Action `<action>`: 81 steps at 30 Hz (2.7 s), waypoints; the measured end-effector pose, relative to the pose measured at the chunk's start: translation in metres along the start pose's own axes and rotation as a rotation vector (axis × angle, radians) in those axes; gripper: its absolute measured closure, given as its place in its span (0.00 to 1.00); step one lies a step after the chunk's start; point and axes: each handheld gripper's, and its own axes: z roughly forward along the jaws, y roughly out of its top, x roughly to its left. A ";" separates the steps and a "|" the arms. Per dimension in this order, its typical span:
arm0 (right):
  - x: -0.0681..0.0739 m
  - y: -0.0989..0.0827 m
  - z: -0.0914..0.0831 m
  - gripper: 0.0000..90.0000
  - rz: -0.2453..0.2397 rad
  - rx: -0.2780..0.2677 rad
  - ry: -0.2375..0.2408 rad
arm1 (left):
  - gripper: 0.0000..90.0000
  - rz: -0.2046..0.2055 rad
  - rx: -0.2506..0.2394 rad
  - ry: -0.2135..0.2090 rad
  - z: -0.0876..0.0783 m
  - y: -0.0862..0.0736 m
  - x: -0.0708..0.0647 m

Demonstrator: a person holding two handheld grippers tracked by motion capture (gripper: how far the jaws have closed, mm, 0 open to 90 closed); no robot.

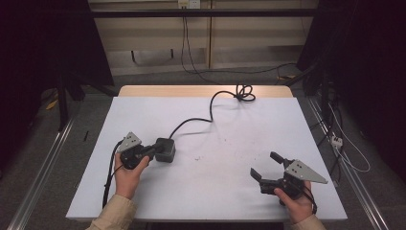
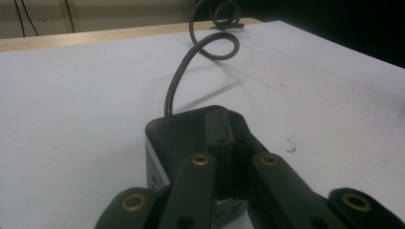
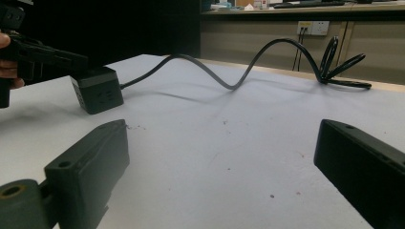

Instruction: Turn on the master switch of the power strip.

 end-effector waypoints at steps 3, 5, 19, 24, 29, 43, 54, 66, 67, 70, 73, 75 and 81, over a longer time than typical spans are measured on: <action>0.000 0.000 0.000 0.05 0.002 -0.002 0.000 | 1.00 0.001 0.001 -0.001 0.000 0.000 0.000; 0.000 0.000 0.000 0.05 0.001 0.000 0.000 | 1.00 0.001 0.003 -0.002 0.000 0.000 0.000; 0.000 0.000 0.000 0.04 0.000 0.000 0.000 | 1.00 -0.015 0.001 -0.001 0.000 -0.001 0.001; 0.000 0.000 0.000 0.04 0.000 0.000 -0.001 | 1.00 -0.017 0.003 0.001 0.000 -0.001 0.000; 0.000 0.000 0.000 0.04 0.001 -0.001 0.000 | 1.00 -0.020 0.004 0.001 0.000 -0.002 0.001; 0.000 0.000 0.000 0.04 0.000 -0.003 0.000 | 1.00 -0.028 0.006 0.004 0.000 -0.002 0.000; 0.000 0.000 0.000 0.04 -0.001 -0.003 0.000 | 1.00 -0.037 0.010 0.008 0.000 -0.001 0.000; 0.001 0.001 0.000 0.04 -0.002 -0.004 -0.001 | 1.00 -0.042 0.013 0.013 0.000 -0.001 0.000; 0.001 0.001 0.000 0.04 -0.002 -0.004 0.000 | 1.00 -0.046 0.012 0.011 0.000 -0.001 0.000; 0.001 0.001 0.000 0.04 -0.002 -0.004 0.001 | 1.00 -0.045 0.013 0.014 0.000 -0.001 0.000; 0.001 0.001 0.000 0.04 -0.002 -0.005 0.002 | 1.00 -0.042 0.011 0.015 0.001 -0.001 -0.001; 0.001 0.001 0.000 0.04 -0.001 -0.005 0.002 | 1.00 -0.042 0.012 0.018 0.001 -0.001 -0.001; 0.001 0.001 0.000 0.04 -0.002 -0.007 0.000 | 1.00 -0.042 0.015 0.022 0.001 -0.001 -0.002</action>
